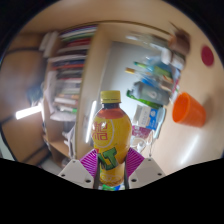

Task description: Pour water

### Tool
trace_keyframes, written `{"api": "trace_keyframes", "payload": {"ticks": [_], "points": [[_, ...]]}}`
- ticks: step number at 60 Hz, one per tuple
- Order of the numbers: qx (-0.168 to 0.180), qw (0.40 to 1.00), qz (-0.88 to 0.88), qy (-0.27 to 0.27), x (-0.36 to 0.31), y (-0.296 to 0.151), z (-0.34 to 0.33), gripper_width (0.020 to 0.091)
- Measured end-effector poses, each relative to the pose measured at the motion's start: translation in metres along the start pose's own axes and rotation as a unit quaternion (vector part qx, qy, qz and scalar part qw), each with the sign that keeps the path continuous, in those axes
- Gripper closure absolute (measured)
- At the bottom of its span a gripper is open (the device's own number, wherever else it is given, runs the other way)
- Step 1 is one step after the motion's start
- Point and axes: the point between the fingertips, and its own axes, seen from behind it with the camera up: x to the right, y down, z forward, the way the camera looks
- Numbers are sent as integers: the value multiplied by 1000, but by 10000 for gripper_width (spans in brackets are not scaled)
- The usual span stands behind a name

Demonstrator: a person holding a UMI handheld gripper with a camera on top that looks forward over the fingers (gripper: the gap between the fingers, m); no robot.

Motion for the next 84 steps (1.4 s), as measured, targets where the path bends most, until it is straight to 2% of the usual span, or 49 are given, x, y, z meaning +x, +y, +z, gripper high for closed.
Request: {"api": "trace_keyframes", "payload": {"ticks": [6,14,20,31,42,46,55,60,64,68,71,75,84], "points": [[-24,985,170,-4,25,-10,-1,762],[-21,943,331,-42,23,-23,-4,760],[-34,912,405,-51,21,-26,-3,760],[-40,881,468,-55,18,-32,-1,761],[-41,890,453,-33,29,-32,-5,762],[-45,912,407,-22,24,-38,-9,762],[-68,982,164,-68,-32,-74,-24,763],[-34,994,-56,-84,-84,-113,-41,762],[26,966,-246,-81,-101,-167,-67,759],[100,910,-401,-40,-115,-219,-81,758],[132,866,-482,-10,-109,-252,-93,760],[144,831,-536,17,-82,-287,-107,760],[116,812,-561,111,26,-317,-110,761]]}}
